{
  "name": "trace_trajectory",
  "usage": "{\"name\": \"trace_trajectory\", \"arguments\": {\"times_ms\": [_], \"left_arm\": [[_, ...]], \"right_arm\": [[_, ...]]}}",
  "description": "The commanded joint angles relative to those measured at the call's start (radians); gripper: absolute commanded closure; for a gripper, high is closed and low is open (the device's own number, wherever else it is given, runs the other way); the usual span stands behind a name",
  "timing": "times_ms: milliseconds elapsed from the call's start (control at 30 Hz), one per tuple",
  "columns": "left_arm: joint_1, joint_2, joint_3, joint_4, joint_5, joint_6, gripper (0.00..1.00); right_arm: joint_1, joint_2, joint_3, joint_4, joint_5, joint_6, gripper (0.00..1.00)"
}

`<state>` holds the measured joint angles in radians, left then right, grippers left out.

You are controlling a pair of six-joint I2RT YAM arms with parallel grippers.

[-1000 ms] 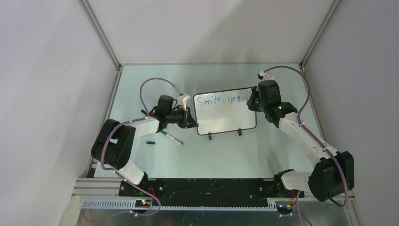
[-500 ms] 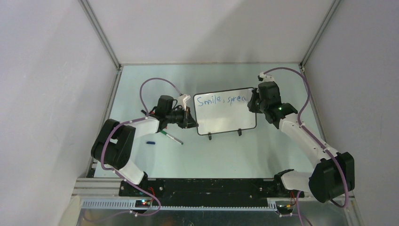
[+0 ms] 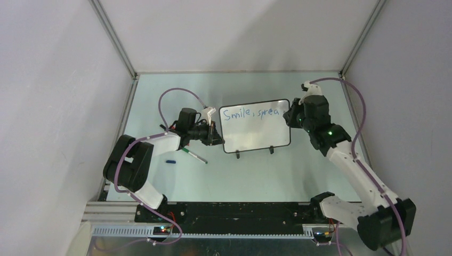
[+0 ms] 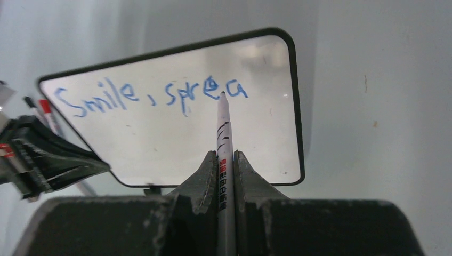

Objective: Write a sentence on the whiteboard

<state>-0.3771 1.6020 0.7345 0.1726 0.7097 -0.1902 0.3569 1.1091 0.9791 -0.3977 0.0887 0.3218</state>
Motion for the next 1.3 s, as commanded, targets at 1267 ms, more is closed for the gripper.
{"name": "trace_trajectory", "arguments": {"times_ms": [1267], "left_arm": [[-0.010,-0.035,-0.009,-0.041,0.058,0.051,0.77]], "right_arm": [[-0.035,-0.270,-0.178,0.133,0.142,0.084,1.00]]}}
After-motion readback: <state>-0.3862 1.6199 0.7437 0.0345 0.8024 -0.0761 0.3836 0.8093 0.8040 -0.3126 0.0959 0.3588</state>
